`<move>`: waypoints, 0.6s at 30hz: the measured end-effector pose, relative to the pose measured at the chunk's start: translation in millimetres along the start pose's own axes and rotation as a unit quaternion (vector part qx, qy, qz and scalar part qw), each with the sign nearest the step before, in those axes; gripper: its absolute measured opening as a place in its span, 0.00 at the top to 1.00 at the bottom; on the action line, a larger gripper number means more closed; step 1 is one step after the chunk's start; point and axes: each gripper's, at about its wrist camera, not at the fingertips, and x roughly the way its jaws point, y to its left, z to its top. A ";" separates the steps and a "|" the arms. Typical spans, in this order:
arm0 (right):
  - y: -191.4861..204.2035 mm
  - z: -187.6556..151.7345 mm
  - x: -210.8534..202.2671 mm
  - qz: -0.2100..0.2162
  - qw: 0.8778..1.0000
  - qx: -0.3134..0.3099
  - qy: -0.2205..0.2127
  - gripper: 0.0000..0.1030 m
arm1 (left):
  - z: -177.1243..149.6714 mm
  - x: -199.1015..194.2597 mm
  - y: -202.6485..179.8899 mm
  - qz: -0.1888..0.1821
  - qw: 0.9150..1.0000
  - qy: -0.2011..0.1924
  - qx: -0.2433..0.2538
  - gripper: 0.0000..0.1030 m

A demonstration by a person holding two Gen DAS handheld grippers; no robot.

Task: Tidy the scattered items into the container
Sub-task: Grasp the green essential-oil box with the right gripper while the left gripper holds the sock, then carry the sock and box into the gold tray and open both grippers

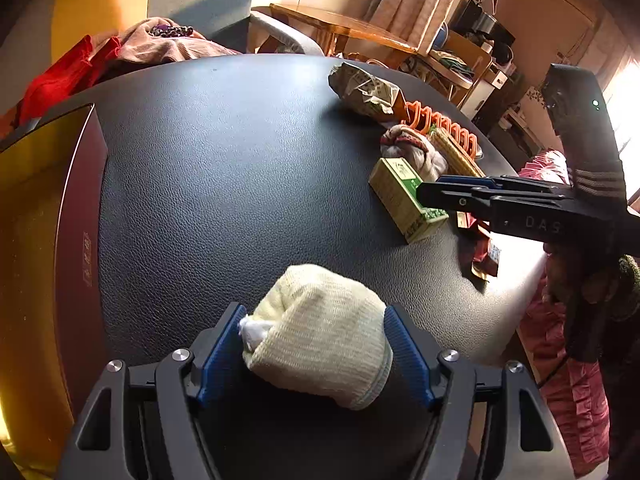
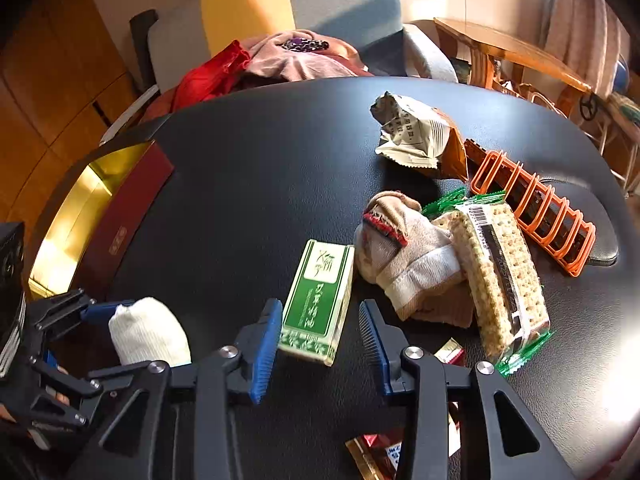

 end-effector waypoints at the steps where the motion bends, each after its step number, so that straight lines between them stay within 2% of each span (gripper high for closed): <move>1: 2.2 0.9 3.4 -0.001 1.000 0.001 0.004 0.54 | 1.4 1.0 -0.8 0.001 1.000 0.000 0.001 0.29; 6: 12.9 3.8 21.2 -0.019 1.000 0.005 0.024 0.55 | 2.7 7.7 -4.0 0.003 1.000 0.003 0.008 0.29; 8: 16.2 -0.3 27.5 -0.043 0.999 -0.003 0.027 0.64 | 1.3 8.1 -4.5 0.002 1.000 0.002 0.008 0.31; 9: 16.8 -2.6 27.7 -0.047 0.999 -0.001 0.023 0.66 | 0.3 7.4 -4.7 0.003 1.000 -0.001 0.007 0.32; 10: 17.0 -4.9 26.1 -0.048 0.999 0.003 0.021 0.69 | -0.7 6.9 -5.4 0.005 1.000 -0.004 0.008 0.32; 18: 18.0 -26.2 8.3 -0.034 0.998 0.049 -0.002 0.70 | -6.0 -6.5 -14.1 0.019 0.999 -0.030 0.025 0.43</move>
